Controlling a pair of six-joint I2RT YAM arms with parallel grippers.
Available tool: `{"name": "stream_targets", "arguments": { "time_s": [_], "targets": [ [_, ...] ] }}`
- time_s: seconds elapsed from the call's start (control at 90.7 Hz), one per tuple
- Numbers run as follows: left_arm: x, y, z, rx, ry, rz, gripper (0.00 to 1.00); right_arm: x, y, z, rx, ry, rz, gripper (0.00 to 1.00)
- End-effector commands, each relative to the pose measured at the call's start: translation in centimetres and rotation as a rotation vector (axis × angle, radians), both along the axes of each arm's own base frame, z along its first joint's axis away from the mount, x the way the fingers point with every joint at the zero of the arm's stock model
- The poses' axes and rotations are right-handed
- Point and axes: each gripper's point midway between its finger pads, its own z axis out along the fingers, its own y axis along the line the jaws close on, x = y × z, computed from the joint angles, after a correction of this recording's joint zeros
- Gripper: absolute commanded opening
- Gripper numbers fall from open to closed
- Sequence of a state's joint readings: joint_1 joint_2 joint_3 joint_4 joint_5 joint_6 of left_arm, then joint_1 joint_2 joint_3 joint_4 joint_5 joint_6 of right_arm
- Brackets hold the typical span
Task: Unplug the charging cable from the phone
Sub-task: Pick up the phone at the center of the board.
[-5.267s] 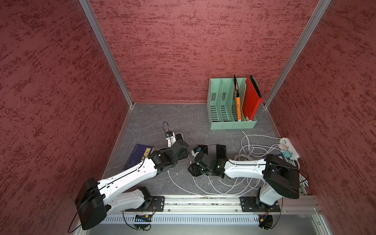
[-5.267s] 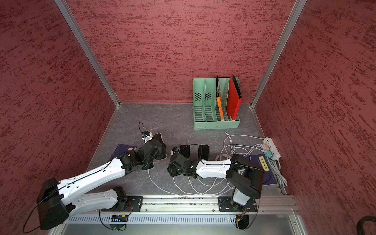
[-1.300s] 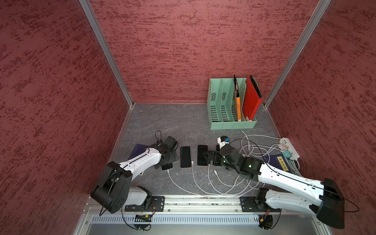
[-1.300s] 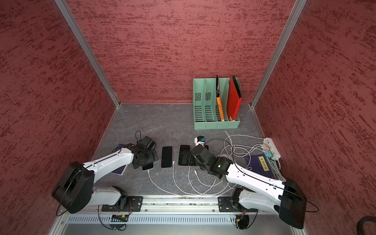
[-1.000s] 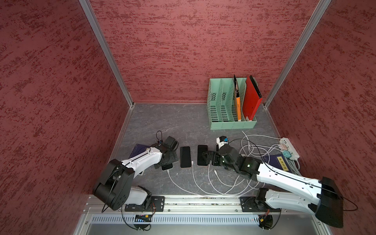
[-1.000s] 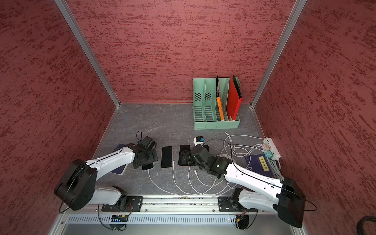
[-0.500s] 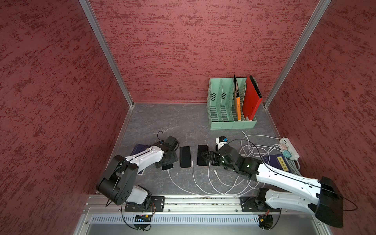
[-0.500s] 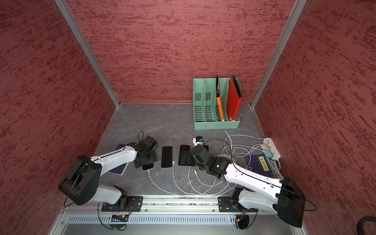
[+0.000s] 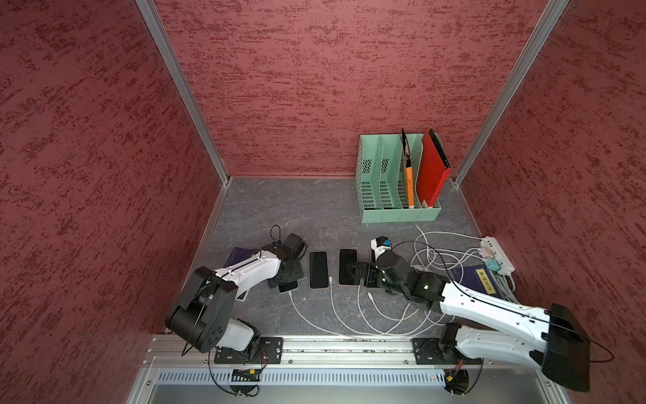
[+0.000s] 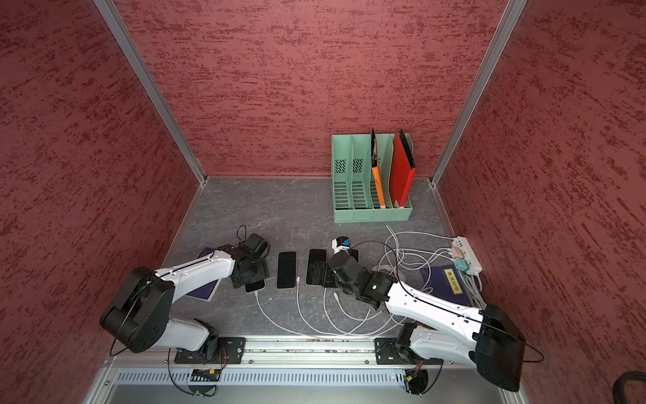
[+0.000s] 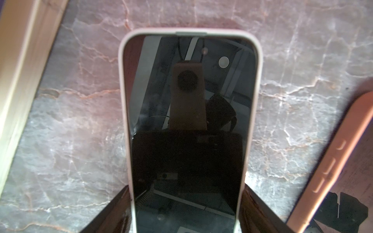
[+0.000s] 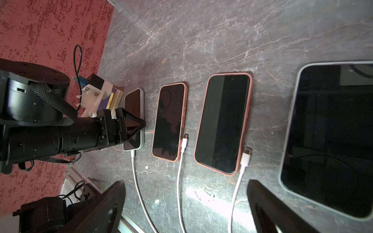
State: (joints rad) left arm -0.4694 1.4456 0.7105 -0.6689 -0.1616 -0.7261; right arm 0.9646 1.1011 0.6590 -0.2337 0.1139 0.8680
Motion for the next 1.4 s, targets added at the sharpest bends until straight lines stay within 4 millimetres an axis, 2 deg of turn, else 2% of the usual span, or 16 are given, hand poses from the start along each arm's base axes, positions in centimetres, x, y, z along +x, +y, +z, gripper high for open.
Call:
{"name": "stream_targets", "arguments": {
  "time_s": [0.0, 0.154, 0.264, 0.386, 0.551, 0.716, 0.771, 0.926, 1.113, 1.201, 1.388],
  "targets": [
    [0.3, -0.1, 0.2, -0.021, -0.023, -0.003, 0.42, 0.1, 0.7, 0.7, 0.059, -0.016, 0.016, 0.98],
    [0.7, -0.4, 0.7, -0.033, -0.049, -0.011, 0.3, -0.1, 1.5, 0.7, 0.084, -0.013, 0.044, 0.98],
    [0.9, -0.7, 1.0, -0.043, -0.064, -0.023, 0.23, -0.4, 3.0, 0.2, 0.105, -0.003, 0.075, 0.98],
    [1.2, -1.0, 1.3, -0.053, -0.084, -0.026, 0.09, -1.2, 5.5, -0.2, 0.116, 0.005, 0.131, 0.98],
    [1.5, -1.4, 2.2, -0.069, -0.117, -0.033, 0.0, -2.4, 9.8, 0.4, 0.154, -0.022, 0.229, 0.97],
    [1.7, -1.3, 3.7, -0.068, -0.16, -0.037, 0.0, -3.8, 13.2, 1.0, 0.149, -0.043, 0.306, 0.96],
    [1.8, -1.3, 4.2, -0.067, -0.175, -0.041, 0.0, -4.1, 13.9, 0.2, 0.144, -0.037, 0.319, 0.95],
    [1.9, -1.7, 6.1, -0.076, -0.243, -0.064, 0.0, -4.1, 14.0, -0.1, 0.153, -0.028, 0.307, 0.93],
    [2.1, -2.7, 8.3, -0.119, -0.343, -0.102, 0.0, -3.1, 13.2, -1.3, 0.032, -0.02, 0.242, 0.94],
    [2.2, -3.1, 9.2, -0.136, -0.383, -0.127, 0.0, -3.4, 13.9, -1.1, 0.013, -0.05, 0.268, 0.94],
    [2.3, -3.4, 10.6, -0.151, -0.425, -0.142, 0.0, -4.3, 15.7, 0.0, 0.1, -0.095, 0.343, 0.96]
  ]
}}
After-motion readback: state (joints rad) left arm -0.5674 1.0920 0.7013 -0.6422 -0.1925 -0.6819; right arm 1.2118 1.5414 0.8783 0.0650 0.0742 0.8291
